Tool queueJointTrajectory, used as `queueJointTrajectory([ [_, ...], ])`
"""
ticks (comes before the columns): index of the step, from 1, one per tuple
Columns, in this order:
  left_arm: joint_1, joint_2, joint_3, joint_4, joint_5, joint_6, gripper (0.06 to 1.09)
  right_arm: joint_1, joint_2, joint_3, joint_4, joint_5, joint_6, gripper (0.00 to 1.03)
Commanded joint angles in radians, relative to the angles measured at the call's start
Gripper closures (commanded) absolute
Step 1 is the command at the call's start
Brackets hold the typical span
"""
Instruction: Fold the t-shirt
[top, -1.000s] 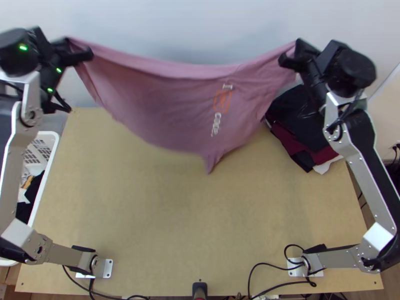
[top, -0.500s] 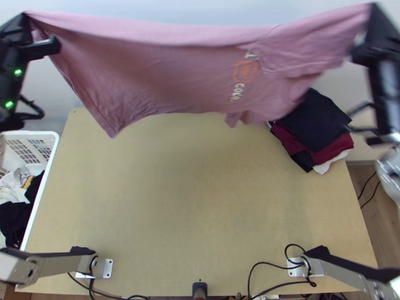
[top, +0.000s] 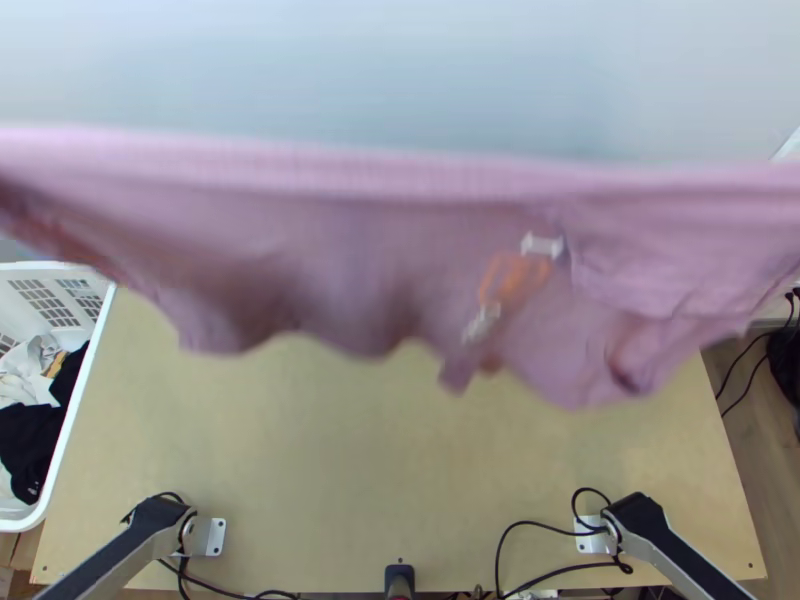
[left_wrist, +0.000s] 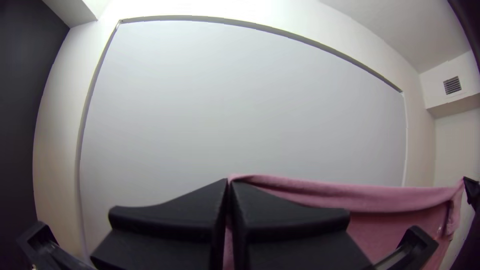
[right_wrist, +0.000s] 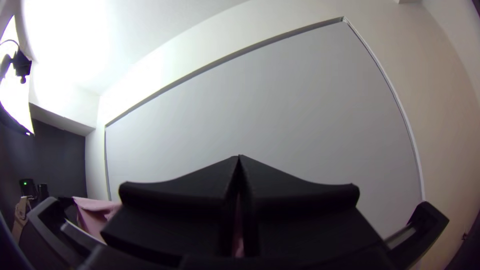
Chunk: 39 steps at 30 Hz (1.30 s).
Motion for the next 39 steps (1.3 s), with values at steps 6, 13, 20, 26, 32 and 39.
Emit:
queueJointTrajectory([
  [6, 0.007, -0.218, -0.215, -0.112, -0.01, -0.125, 1.05, 0.004, -0.187, -0.113, -0.185, 0.015, 0.096, 1.0],
  [13, 0.009, -0.358, -0.523, -0.131, 0.04, -0.191, 1.05, 0.048, -0.244, -0.307, -0.22, 0.01, 0.203, 1.0],
  [20, 0.003, -0.396, -0.835, -0.051, 0.096, -0.237, 1.05, 0.082, -0.231, -0.538, -0.134, -0.007, 0.228, 1.0],
  [26, 0.01, -0.278, -1.013, 0.122, 0.142, -0.238, 1.05, 0.066, -0.096, -0.666, 0.035, -0.031, 0.235, 1.0],
  [32, 0.104, -0.076, -1.114, 0.359, 0.221, -0.238, 1.05, 0.023, 0.105, -0.745, 0.245, -0.069, 0.28, 1.0],
  [39, 0.23, 0.245, -1.08, 0.554, 0.295, -0.243, 1.05, 0.008, 0.422, -0.709, 0.397, -0.08, 0.347, 1.0],
])
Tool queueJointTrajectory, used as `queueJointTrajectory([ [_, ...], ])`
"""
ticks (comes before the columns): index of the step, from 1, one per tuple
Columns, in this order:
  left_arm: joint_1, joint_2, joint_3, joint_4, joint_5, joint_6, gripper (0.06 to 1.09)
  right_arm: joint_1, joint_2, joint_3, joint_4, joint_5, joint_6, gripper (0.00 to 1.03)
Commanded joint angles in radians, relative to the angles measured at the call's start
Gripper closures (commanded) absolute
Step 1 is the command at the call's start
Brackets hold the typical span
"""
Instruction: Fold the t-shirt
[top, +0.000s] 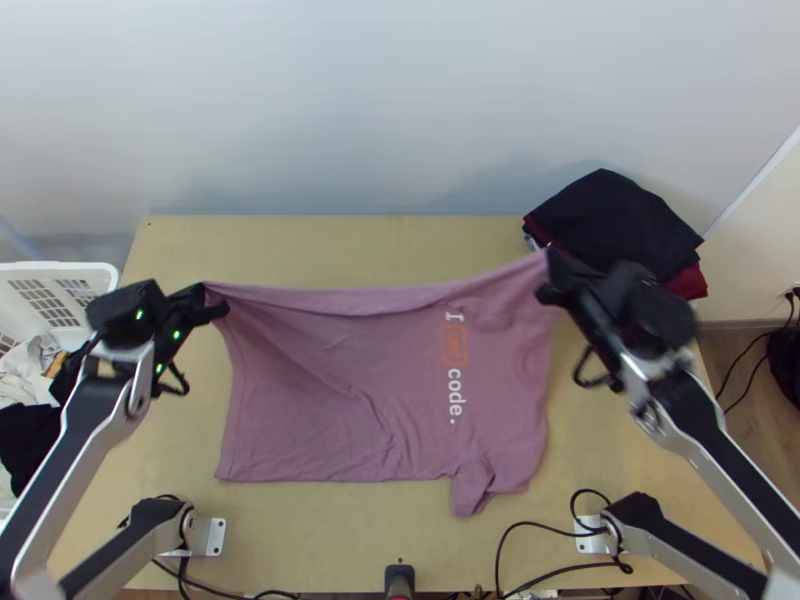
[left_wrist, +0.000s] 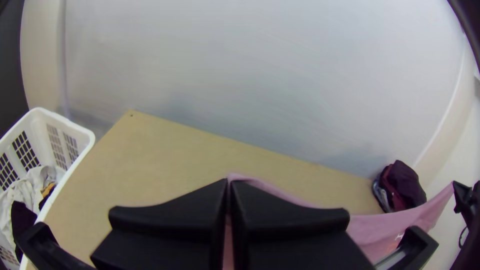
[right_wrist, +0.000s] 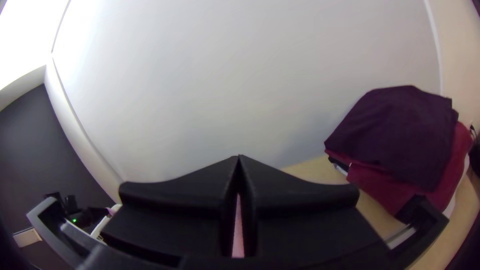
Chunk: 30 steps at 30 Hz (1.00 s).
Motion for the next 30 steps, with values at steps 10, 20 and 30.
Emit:
queueJointTrajectory([
  [10, 0.069, 0.484, 0.157, 0.198, 0.029, -0.06, 1.05, -0.07, 0.573, 0.261, 0.117, -0.012, 0.058, 1.0],
  [20, 0.078, 0.764, 0.381, 0.202, 0.027, -0.064, 1.05, -0.12, 0.849, 0.482, 0.103, -0.006, 0.036, 1.0],
  [30, 0.092, 0.94, 0.547, 0.144, -0.002, -0.058, 1.01, -0.122, 0.964, 0.608, 0.028, 0.026, 0.05, 1.0],
])
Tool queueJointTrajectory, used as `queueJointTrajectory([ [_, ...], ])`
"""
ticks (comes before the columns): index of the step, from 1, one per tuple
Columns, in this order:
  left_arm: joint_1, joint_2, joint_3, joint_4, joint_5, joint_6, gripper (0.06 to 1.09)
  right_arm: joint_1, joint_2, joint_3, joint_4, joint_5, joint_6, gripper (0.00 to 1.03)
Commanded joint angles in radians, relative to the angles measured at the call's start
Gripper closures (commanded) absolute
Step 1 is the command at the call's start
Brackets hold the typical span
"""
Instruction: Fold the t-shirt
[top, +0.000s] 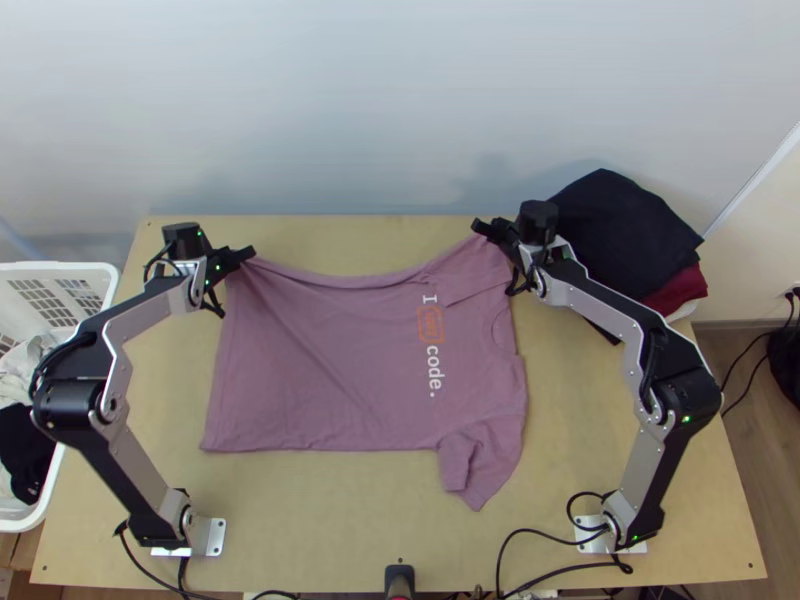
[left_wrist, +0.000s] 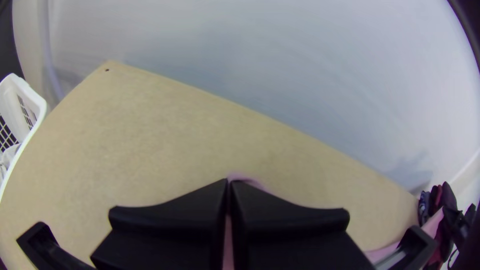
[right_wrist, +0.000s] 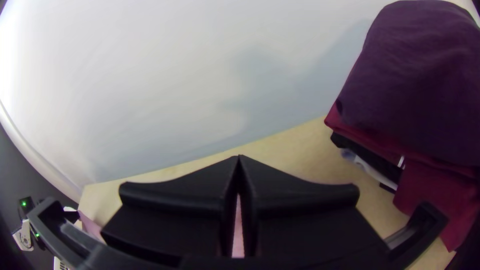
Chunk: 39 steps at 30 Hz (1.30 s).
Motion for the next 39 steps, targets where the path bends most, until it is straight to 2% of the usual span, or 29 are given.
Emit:
queueJointTrajectory([
  [1, 0.021, 0.074, 0.086, -0.06, -0.029, -0.014, 0.97, -0.008, 0.047, 0.072, -0.042, 0.017, 0.033, 0.99],
  [2, 0.023, 0.081, 0.101, -0.086, -0.029, -0.014, 0.9, -0.006, 0.048, 0.077, -0.062, 0.017, 0.055, 0.92],
  [3, 0.021, 0.086, 0.109, -0.106, -0.029, -0.014, 0.78, -0.002, 0.048, 0.077, -0.082, 0.019, 0.067, 0.81],
  [5, 0.018, 0.084, 0.113, -0.132, -0.029, -0.013, 0.46, 0.012, 0.044, 0.077, -0.119, 0.025, 0.076, 0.55],
  [6, 0.015, 0.08, 0.113, -0.142, -0.029, -0.01, 0.39, 0.018, 0.034, 0.072, -0.133, 0.025, 0.079, 0.45],
  [7, 0.013, 0.074, 0.113, -0.152, -0.027, -0.01, 0.3, 0.026, 0.021, 0.061, -0.137, 0.025, 0.079, 0.38],
  [8, 0.01, 0.065, 0.113, -0.159, -0.02, -0.008, 0.16, 0.034, 0.005, 0.049, -0.136, 0.025, 0.078, 0.33],
  [9, 0.01, 0.054, 0.113, -0.173, -0.012, -0.008, 0.1, 0.043, -0.015, 0.035, -0.133, 0.025, 0.073, 0.3],
  [12, 0.007, 0.014, 0.117, -0.222, -0.004, -0.019, 0.1, 0.072, -0.09, -0.012, -0.124, 0.025, 0.074, 0.2],
  [14, 0.007, -0.014, 0.117, -0.245, -0.003, -0.021, 0.1, 0.094, -0.154, -0.048, -0.124, 0.025, 0.074, 0.17],
  [20, 0.018, -0.115, 0.107, -0.307, 0.019, -0.033, 0.1, 0.146, -0.407, -0.198, -0.17, 0.01, 0.087, 0.17],
  [23, 0.029, -0.162, 0.107, -0.354, 0.046, -0.031, 0.1, 0.133, -0.512, -0.242, -0.301, -0.136, 0.168, 0.17],
  [25, 0.04, -0.202, 0.104, -0.402, 0.092, -0.031, 0.1, 0.103, -0.556, -0.264, -0.409, -0.207, 0.185, 0.17],
  [28, 0.055, -0.276, 0.072, -0.46, 0.161, -0.01, 0.1, 0.051, -0.601, -0.29, -0.601, -0.236, 0.116, 0.17],
  [30, 0.055, -0.336, 0.02, -0.481, 0.169, 0.05, 0.1, 0.024, -0.653, -0.339, -0.64, -0.237, 0.067, 0.18],
  [32, 0.058, -0.394, -0.051, -0.481, 0.169, 0.122, 0.1, -0.005, -0.708, -0.38, -0.673, -0.241, 0.018, 0.29],
  [34, 0.075, -0.446, -0.112, -0.488, 0.169, 0.18, 0.1, -0.026, -0.752, -0.403, -0.72, -0.247, -0.008, 0.33],
  [39, 0.127, -0.569, -0.213, -0.54, 0.17, 0.277, 0.1, -0.063, -0.806, -0.459, -0.864, -0.316, -0.065, 0.34],
])
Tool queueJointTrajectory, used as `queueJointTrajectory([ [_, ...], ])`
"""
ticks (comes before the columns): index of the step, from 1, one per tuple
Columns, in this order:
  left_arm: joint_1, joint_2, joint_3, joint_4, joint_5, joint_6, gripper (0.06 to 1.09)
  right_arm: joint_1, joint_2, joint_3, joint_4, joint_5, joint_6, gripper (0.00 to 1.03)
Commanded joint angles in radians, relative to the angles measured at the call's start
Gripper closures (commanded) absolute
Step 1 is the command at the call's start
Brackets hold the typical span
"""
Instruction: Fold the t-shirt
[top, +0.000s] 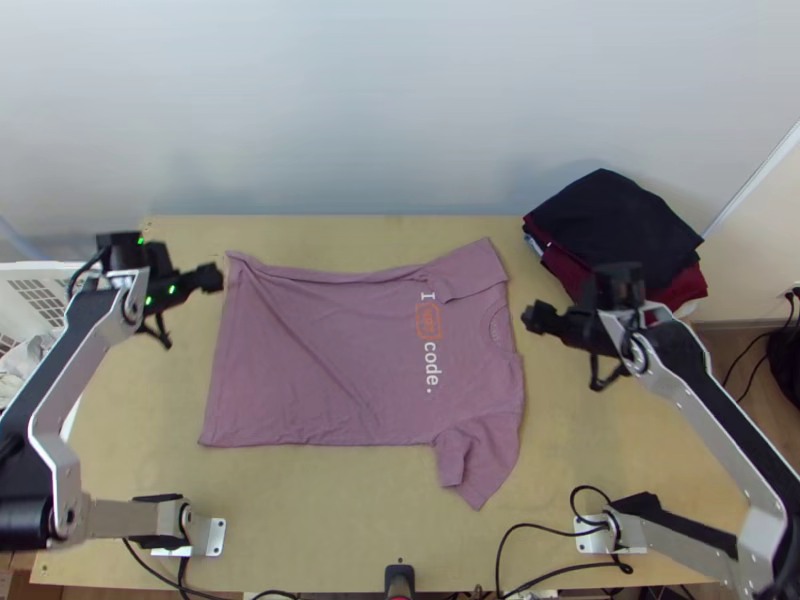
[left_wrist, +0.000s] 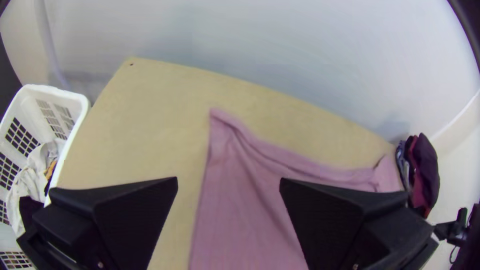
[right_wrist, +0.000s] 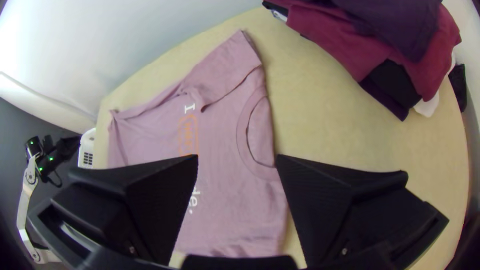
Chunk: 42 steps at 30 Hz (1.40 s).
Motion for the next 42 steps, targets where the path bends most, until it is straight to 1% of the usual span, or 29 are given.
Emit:
queueJointTrajectory([
  [1, 0.037, -0.082, -0.072, -0.034, 0.01, 0.075, 0.1, -0.028, -0.022, -0.061, -0.099, -0.064, -0.042, 0.34],
  [3, 0.044, -0.122, -0.097, -0.051, 0.008, 0.097, 0.1, -0.047, -0.015, -0.081, -0.162, -0.077, -0.037, 0.33],
  [7, 0.058, -0.188, -0.118, -0.089, 0.008, 0.123, 0.1, -0.056, -0.048, -0.148, -0.221, -0.096, -0.04, 0.34],
  [12, 0.067, -0.242, -0.124, -0.127, 0.01, 0.141, 0.1, -0.048, -0.057, -0.233, -0.24, -0.116, -0.042, 0.34],
  [16, 0.073, -0.265, -0.129, -0.147, 0.01, 0.144, 0.1, -0.004, -0.057, -0.282, -0.24, -0.12, -0.042, 0.34],
  [17, 0.073, -0.271, -0.13, -0.15, 0.01, 0.144, 0.1, 0.007, -0.057, -0.293, -0.24, -0.122, -0.042, 0.36],
  [19, 0.073, -0.282, -0.135, -0.154, 0.01, 0.144, 0.1, 0.022, -0.056, -0.305, -0.24, -0.128, -0.04, 0.54],
  [20, 0.073, -0.286, -0.138, -0.154, 0.01, 0.144, 0.1, 0.027, -0.056, -0.309, -0.238, -0.134, -0.04, 0.59],
  [23, 0.072, -0.294, -0.14, -0.158, 0.01, 0.143, 0.1, 0.055, -0.045, -0.319, -0.237, -0.137, -0.04, 0.59],
  [31, 0.08, -0.317, -0.16, -0.163, 0.008, 0.144, 0.1, 0.078, 0.005, -0.334, -0.215, -0.137, -0.04, 0.58],
  [32, 0.084, -0.319, -0.163, -0.163, 0.008, 0.144, 0.1, 0.082, 0.015, -0.335, -0.208, -0.137, -0.04, 0.54],
  [34, 0.086, -0.319, -0.166, -0.163, 0.008, 0.146, 0.1, 0.087, 0.024, -0.343, -0.191, -0.137, -0.042, 0.41],
  [42, 0.087, -0.322, -0.172, -0.163, 0.008, 0.155, 0.1, 0.131, 0.087, -0.345, -0.123, -0.14, -0.03, 0.4],
])
